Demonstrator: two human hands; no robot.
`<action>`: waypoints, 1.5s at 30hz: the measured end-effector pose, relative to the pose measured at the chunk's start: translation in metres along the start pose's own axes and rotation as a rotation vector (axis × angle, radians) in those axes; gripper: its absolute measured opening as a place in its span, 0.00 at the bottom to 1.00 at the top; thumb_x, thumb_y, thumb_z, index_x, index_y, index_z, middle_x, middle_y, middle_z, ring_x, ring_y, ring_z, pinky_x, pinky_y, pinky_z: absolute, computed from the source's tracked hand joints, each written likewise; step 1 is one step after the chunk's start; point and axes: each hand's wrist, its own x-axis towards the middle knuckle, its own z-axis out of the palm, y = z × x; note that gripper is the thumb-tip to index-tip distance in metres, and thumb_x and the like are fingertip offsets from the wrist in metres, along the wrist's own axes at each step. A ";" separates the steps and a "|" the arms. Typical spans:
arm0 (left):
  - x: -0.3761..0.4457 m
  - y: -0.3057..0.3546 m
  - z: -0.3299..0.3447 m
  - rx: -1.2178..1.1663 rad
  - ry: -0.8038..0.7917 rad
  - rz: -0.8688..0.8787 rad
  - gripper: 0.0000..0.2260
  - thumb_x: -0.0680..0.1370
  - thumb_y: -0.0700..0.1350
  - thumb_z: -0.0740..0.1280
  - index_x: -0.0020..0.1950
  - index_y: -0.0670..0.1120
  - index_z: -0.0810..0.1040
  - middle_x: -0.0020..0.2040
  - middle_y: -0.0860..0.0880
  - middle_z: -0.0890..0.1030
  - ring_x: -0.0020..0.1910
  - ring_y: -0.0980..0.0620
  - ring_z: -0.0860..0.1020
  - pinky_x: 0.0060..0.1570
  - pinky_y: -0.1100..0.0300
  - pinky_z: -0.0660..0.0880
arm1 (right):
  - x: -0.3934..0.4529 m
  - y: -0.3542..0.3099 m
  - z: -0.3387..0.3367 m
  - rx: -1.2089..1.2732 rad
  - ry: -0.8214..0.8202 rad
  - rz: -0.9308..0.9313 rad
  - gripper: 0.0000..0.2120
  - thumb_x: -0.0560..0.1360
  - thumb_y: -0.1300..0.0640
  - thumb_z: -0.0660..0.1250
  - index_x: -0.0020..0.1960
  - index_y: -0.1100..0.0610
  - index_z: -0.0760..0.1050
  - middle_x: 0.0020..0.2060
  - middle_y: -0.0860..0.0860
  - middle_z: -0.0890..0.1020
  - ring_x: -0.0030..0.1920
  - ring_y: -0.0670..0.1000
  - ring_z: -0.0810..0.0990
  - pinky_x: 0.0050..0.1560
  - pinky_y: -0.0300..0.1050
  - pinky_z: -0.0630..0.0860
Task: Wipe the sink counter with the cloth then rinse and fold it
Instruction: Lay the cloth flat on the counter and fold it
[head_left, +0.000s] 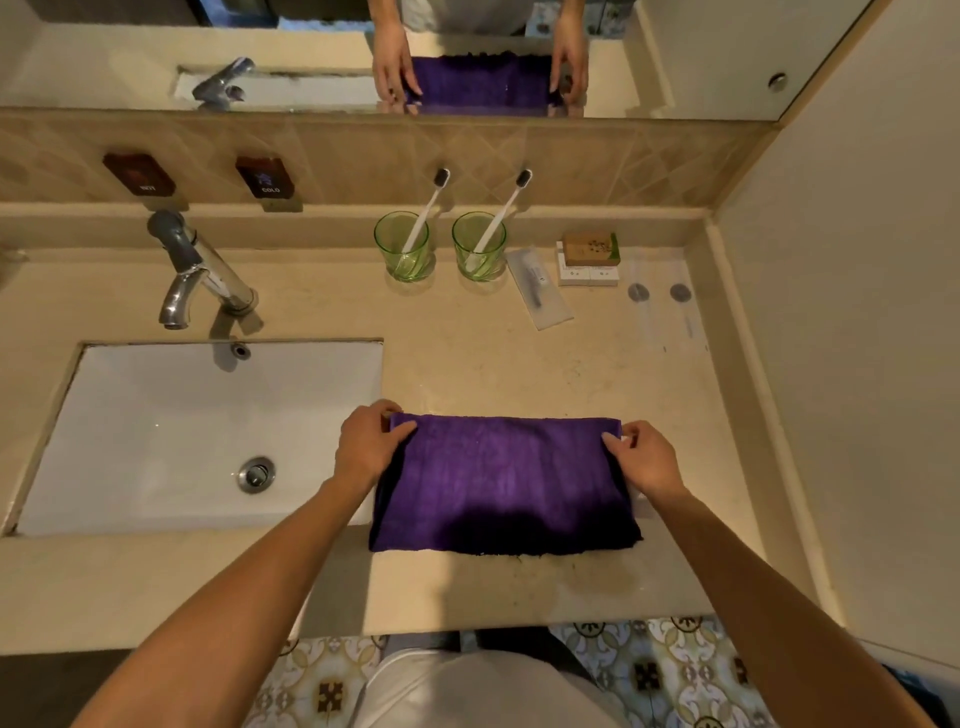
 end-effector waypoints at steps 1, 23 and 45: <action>0.004 -0.002 0.003 0.010 -0.011 -0.025 0.14 0.79 0.47 0.72 0.61 0.42 0.81 0.55 0.42 0.83 0.53 0.45 0.80 0.55 0.54 0.75 | 0.004 -0.001 0.003 0.005 -0.010 0.023 0.13 0.80 0.52 0.68 0.58 0.60 0.73 0.47 0.54 0.79 0.48 0.54 0.76 0.49 0.45 0.70; -0.053 -0.037 0.000 -0.168 0.147 -0.253 0.14 0.75 0.53 0.74 0.47 0.45 0.76 0.45 0.44 0.79 0.42 0.47 0.76 0.35 0.61 0.66 | 0.025 -0.077 0.018 -0.242 -0.093 -0.332 0.07 0.75 0.54 0.71 0.45 0.57 0.80 0.41 0.52 0.82 0.41 0.53 0.80 0.42 0.45 0.72; -0.120 -0.034 0.049 -0.160 0.273 -0.596 0.08 0.81 0.47 0.67 0.50 0.43 0.75 0.53 0.46 0.74 0.45 0.50 0.72 0.39 0.58 0.70 | 0.020 -0.221 0.182 -0.709 -0.644 -0.908 0.13 0.75 0.53 0.74 0.53 0.60 0.78 0.43 0.53 0.76 0.43 0.54 0.74 0.43 0.44 0.67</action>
